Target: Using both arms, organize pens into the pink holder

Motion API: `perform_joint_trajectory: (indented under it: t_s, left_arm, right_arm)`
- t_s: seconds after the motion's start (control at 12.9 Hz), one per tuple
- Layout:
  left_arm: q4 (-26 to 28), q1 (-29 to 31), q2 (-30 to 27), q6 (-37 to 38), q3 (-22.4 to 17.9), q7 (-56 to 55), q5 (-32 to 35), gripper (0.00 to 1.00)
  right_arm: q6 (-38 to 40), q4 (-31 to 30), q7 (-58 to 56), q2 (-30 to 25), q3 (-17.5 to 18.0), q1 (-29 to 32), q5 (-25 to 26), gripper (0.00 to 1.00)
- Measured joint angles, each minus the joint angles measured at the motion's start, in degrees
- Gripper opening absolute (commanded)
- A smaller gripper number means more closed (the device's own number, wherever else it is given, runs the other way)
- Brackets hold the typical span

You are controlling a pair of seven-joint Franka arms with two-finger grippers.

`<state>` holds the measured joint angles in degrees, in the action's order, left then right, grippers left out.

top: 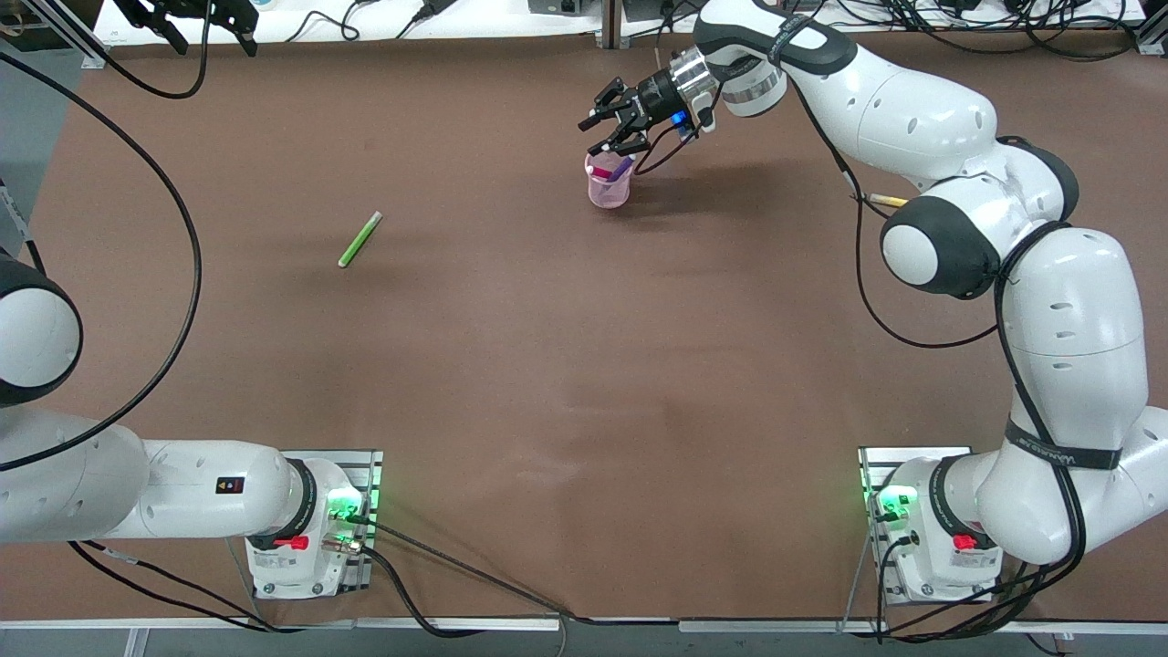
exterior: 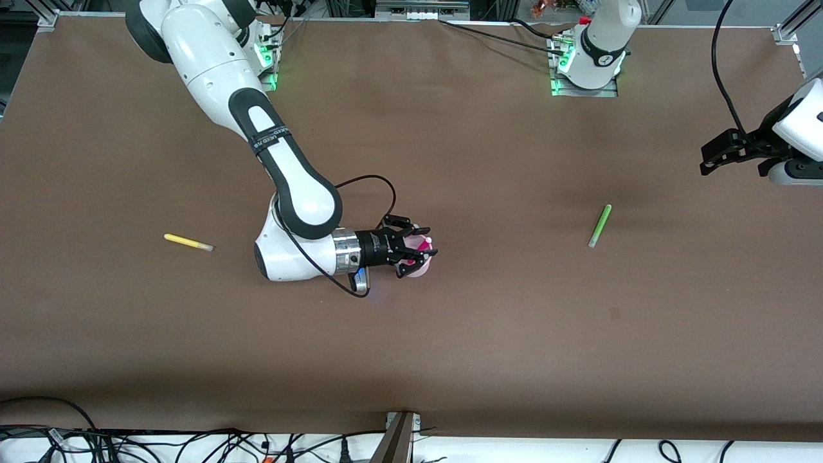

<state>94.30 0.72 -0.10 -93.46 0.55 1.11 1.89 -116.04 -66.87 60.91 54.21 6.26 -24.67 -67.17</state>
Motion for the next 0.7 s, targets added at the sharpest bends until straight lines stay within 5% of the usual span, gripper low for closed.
perform_joint_trajectory:
  t_s: [0.16, 0.7]
  left_arm:
    - [0.0, 0.0, 0.0, 0.0, 0.0, 0.0, 0.0, 1.00]
    - [0.0, 0.0, 0.0, 0.0, 0.0, 0.0, 0.0, 1.00]
  right_arm:
    - [0.2, 0.9, -0.6, 0.0, -0.2, 0.3, 1.2, 0.99]
    - [4.4, 2.5, -13.4, -7.3, -0.4, 5.2, 20.4, 1.00]
